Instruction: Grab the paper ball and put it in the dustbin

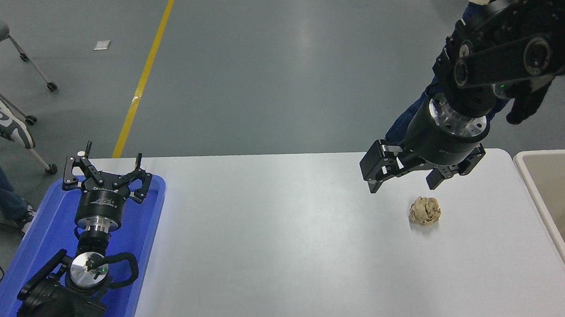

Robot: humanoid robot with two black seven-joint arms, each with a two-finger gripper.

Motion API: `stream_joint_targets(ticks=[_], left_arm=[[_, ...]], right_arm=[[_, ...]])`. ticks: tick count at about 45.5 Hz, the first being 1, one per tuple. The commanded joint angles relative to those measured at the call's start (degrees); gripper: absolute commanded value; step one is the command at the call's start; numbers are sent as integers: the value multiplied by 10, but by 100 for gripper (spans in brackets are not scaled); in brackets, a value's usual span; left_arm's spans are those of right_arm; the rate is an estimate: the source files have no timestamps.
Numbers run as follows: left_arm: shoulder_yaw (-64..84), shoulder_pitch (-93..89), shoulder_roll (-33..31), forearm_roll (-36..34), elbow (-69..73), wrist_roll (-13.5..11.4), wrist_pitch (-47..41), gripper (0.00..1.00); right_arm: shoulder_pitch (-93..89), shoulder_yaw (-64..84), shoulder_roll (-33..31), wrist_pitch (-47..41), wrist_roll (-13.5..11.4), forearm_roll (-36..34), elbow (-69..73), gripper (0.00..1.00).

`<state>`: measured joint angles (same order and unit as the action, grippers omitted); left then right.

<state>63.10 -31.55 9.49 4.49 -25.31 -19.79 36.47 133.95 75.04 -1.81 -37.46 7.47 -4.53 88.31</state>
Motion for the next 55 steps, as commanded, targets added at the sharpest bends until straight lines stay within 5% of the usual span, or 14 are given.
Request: stream_joint_targets(ticks=[1,32,55], left_arm=[[0,0,-1,0,0,0,0,100],[0,0,-1,0,0,0,0,100],[0,0,0,0,0,0,0,100]], right_arm=[[0,3,1,1,0,19,-2,100],[-122,26,-21,124,1,116,-59,100],[-395,8,-17,165,0,123,-362,100]])
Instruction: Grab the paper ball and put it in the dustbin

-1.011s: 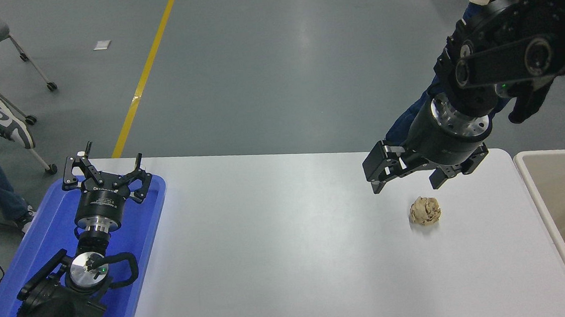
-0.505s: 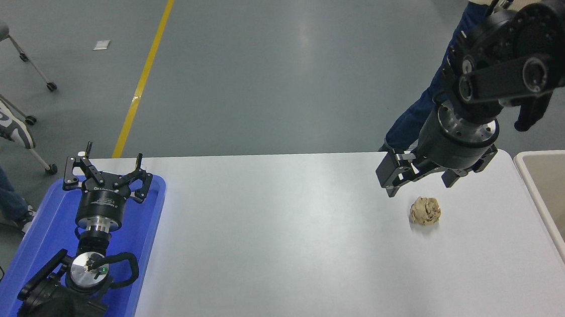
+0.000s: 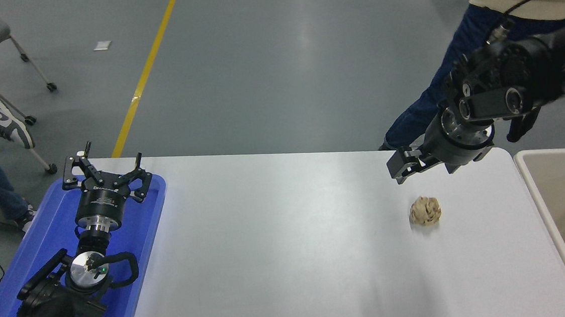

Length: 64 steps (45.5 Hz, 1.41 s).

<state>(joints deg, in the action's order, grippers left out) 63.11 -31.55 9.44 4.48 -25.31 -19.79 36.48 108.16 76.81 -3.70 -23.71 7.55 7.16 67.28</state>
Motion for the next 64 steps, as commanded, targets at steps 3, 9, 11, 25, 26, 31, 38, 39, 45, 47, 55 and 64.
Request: stream_joint_targets(ticks=[3,9,11,25,26,31,38,39,45,47,55,64], left_arm=[[0,0,1,0,0,0,0,100],[0,0,0,0,0,-1,0,100],[0,0,1,0,0,0,1,100],[0,0,1,0,0,0,2,100],[0,0,1,0,0,0,2,100],[0,-1,0,0,0,0,3,100],[0,-1,0,0,0,0,2,100],[0,-1,1,0,0,0,3,100],[0,0,1,0,0,0,3,100],[-1,-1,1,0,0,0,3,100],[0,-1,1,0,0,0,3,100],[0,-1,1,0,0,0,3,100]], right_arm=[[-177,-10,2,30,-1,6,-192,100],[-233,-11,-1,35,0,7,-250,100],[-252,-12,-1,37,-1,7,-269,100],[-365,-61,-1,90,-1,104,-352,100],[-374,-66,-1,93,-1,111,-357,100],[-411,-106,-1,109,-3,127,-381,100],[-438,-119,-1,132,-4,134,-402,100],[-443,-120,-1,132,-5,138,-406,100],[-473,-130,0,153,-4,188,-441,100],[-479,-144,-1,161,-5,203,-443,100],[-503,-172,-2,171,-7,247,-455,100],[-508,-178,-2,173,-28,247,-455,97]])
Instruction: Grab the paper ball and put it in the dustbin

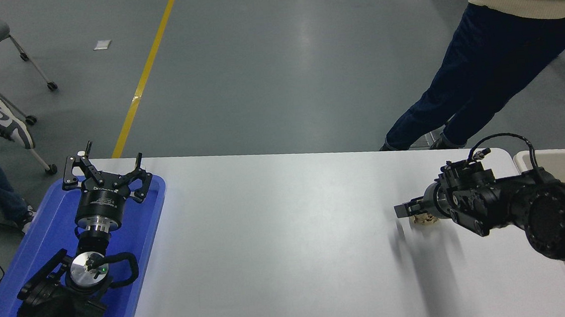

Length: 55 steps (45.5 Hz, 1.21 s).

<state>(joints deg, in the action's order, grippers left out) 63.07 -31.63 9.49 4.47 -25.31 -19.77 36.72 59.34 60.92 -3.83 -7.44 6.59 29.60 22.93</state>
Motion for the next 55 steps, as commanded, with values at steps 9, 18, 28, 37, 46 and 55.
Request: stream_joint_targets(ticks=[9,18,28,37,46,55], left_arm=[[0,0,0,-1,0,0,0,100],[-1,0,0,0,0,0,-1,100],[-1,0,0,0,0,0,-1,100],[-1,0,0,0,0,0,-1,100],[-1,0,0,0,0,0,-1,100],[0,1,0,0,0,0,-1,100]], right_arm=[[-20,-33,-1,7,-19,27,-10,33],[-12,-34,-7,8,-12,25,-5,0],[31,-34,-31,-13,8,27,28,0],[174,-25,-134,-71,25,27,183,0],[345,-20,-241,-163,30,81,335,0],[515,-20,-295,-302,28,92,426,0]])
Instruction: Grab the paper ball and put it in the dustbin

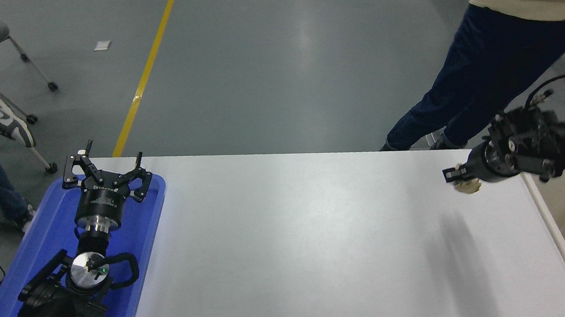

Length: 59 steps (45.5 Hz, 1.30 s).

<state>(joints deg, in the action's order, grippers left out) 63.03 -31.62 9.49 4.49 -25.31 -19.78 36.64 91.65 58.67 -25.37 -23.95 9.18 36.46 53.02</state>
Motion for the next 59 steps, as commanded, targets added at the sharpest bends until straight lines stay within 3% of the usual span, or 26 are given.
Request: stream_joint_targets(ticks=[1,6,27,44,48,55,59], left_arm=[[1,1,0,0,-1,0,0,100],[1,1,0,0,0,0,0,100],[1,1,0,0,0,0,-1,100],[1,1,0,0,0,0,-1,100],[1,1,0,0,0,-1,-2,100],[1,1,0,0,0,-1,-2,100],[1,1,0,0,0,-1,-2,100]], right_arm=[[208,2,-83,-151,1,23,132,0],[267,2,-91,-209,0,23,151,0],[357,12,-93,-211,-7,31,163,0],[297,25,-161,-211,2,164,86,0],[251,22,-180,-211,26,202,25,0],[147,21,-185,-211,116,271,-106,0],[94,21,-188,-211,145,272,-166,0]])
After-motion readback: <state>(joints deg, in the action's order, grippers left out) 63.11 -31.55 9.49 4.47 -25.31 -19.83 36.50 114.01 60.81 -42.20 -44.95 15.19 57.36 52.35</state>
